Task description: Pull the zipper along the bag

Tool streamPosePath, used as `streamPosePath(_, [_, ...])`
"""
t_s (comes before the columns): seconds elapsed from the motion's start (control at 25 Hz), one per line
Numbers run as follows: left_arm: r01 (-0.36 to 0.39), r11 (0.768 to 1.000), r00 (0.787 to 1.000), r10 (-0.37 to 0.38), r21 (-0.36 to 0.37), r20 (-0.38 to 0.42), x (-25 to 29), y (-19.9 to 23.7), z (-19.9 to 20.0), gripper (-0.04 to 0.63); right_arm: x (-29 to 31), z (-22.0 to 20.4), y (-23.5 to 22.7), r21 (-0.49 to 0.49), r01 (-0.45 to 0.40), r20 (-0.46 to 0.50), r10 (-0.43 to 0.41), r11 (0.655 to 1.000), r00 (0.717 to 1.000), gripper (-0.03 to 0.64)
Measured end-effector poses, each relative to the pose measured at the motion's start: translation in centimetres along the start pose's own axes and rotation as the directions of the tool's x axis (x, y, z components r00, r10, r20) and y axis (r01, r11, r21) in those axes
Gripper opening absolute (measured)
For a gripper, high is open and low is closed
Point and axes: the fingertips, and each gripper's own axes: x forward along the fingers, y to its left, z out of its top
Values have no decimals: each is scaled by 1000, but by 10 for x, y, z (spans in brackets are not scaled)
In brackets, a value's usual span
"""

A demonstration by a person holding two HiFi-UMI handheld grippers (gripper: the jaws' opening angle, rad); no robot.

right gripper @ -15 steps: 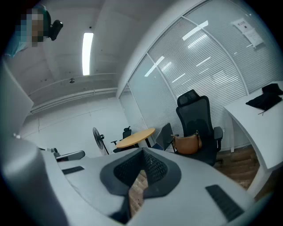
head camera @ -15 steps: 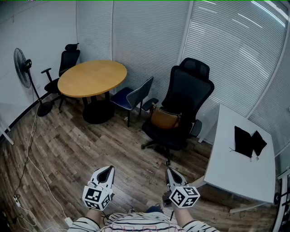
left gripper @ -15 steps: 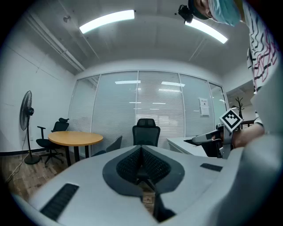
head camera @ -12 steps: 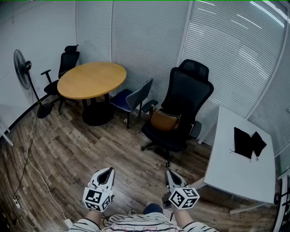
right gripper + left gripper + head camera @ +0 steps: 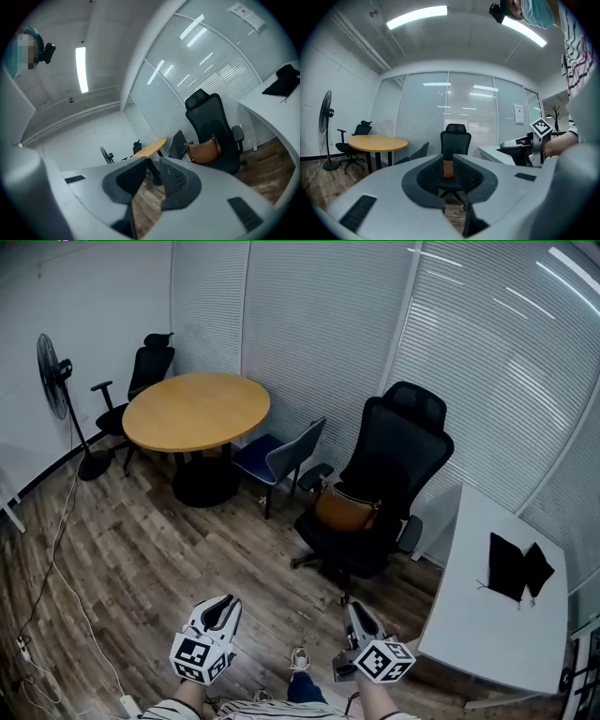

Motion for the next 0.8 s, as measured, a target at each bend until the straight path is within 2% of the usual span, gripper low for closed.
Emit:
streamPosePath(0.04, [-1, 1000, 1000, 1, -7, -5, 7, 3, 0, 41, 7, 1, -6, 14, -3, -13, 3, 1000, 1000, 120])
streamPosePath(0.08, [0, 1000, 1000, 0, -15, -10, 16, 5, 0, 80, 15, 2, -11, 22, -5, -28, 6, 1000, 1000, 181])
streamPosePath(0.12, [1, 1000, 1000, -1, -24, -16, 26, 7, 0, 147, 23, 4, -17, 28, -9, -40, 10, 1000, 999, 183])
streamPosePath(0.16, [1, 1000, 1000, -2, -28, -23, 36, 8, 0, 163, 31, 6, -23, 34, -14, -47, 15, 999, 999, 183])
streamPosePath(0.32, [-7, 1000, 999, 6, -13, -45, 83, 15, 6, 163, 70, 23, -51, 68, -30, -62, 34, 997, 997, 183])
streamPosePath(0.52, [-38, 999, 999, 38, -1, -37, 142, 24, 20, 163, 115, 56, -90, 88, -49, -58, 54, 995, 997, 183])
streamPosePath(0.8, [-73, 997, 996, 73, 3, -42, 210, 17, 27, 163, 162, 95, -137, 98, -84, -59, 90, 992, 994, 181])
